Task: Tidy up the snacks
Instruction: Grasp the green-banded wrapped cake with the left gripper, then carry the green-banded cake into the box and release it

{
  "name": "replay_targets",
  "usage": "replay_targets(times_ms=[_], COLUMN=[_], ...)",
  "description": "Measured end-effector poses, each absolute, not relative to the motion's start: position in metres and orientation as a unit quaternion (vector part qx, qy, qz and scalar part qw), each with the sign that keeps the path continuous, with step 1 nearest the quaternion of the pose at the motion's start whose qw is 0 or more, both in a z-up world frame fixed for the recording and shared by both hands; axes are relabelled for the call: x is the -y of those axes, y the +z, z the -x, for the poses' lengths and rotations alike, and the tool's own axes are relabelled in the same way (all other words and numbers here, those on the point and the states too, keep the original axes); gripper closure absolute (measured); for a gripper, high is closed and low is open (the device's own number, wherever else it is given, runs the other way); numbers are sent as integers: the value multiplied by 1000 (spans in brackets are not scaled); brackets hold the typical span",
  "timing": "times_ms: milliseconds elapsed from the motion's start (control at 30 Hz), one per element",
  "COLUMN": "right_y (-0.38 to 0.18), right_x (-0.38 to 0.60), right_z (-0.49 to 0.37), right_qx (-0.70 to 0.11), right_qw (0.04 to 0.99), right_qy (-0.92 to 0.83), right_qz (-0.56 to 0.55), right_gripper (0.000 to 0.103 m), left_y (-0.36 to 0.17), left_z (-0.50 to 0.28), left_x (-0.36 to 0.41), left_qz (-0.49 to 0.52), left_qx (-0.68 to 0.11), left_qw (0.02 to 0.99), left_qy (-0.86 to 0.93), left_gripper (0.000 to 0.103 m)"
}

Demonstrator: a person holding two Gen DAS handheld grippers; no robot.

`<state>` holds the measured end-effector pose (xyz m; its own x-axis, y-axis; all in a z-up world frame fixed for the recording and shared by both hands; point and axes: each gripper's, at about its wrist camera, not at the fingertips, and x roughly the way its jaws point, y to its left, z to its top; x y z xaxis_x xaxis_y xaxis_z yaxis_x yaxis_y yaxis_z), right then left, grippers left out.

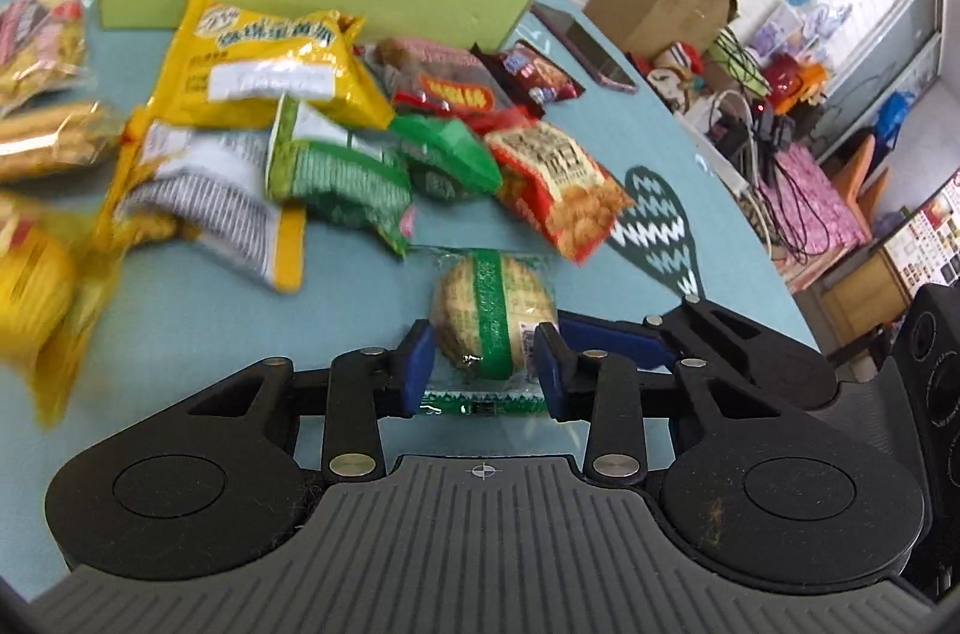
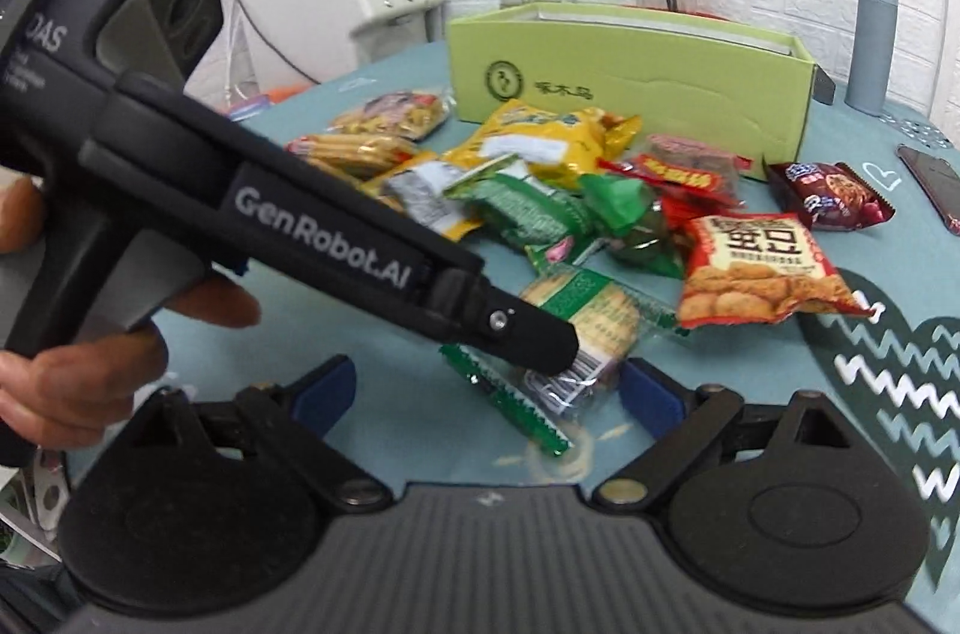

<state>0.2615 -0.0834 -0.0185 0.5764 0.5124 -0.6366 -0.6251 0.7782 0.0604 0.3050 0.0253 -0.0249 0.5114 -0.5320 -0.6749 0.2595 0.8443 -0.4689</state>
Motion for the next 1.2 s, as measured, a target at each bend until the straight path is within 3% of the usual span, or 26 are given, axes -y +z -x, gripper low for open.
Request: replay_targets(times_ms=[133, 267, 400, 467, 500, 533, 567, 667, 900, 1200], right_y=[-17, -13, -15, -20, -22, -21, -20, -16, 37, 83], right_x=[84, 86, 81, 76, 74, 73, 72, 73, 70, 61], right_z=[-243, -236, -243, -245, -244, -243, -243, -243, -273, -415], right_qx=[-328, -316, -324, -331, -326, -322, -324, -326, -249, -212], right_qw=[882, 899, 899, 896, 898, 900, 900, 901, 923, 930], right_qy=[332, 295, 285, 284, 280, 279, 278, 270, 276, 284], right_qz=[65, 77, 76, 82, 89, 94, 93, 89, 98, 102], right_gripper=[10, 10, 10, 13, 19, 33, 33, 33, 30, 31], left_y=[-24, -19, -23, -25, -25, -25, -27, -24, 28, 86], left_z=[-272, -268, -277, -279, -279, -278, -279, -278, -313, -438], left_x=[-29, -45, -53, -48, -45, -42, -39, -37, -41, -45], left_qz=[145, 156, 197, 194, 185, 177, 171, 162, 169, 159], left_qx=[-436, -421, -428, -425, -422, -420, -425, -421, -371, -318], left_qw=[855, 868, 855, 855, 858, 860, 857, 862, 882, 911], left_qy=[-241, -210, -218, -224, -226, -230, -237, -233, -236, -210], left_gripper=[84, 59, 58, 60, 62, 71, 91, 99, 99, 97])
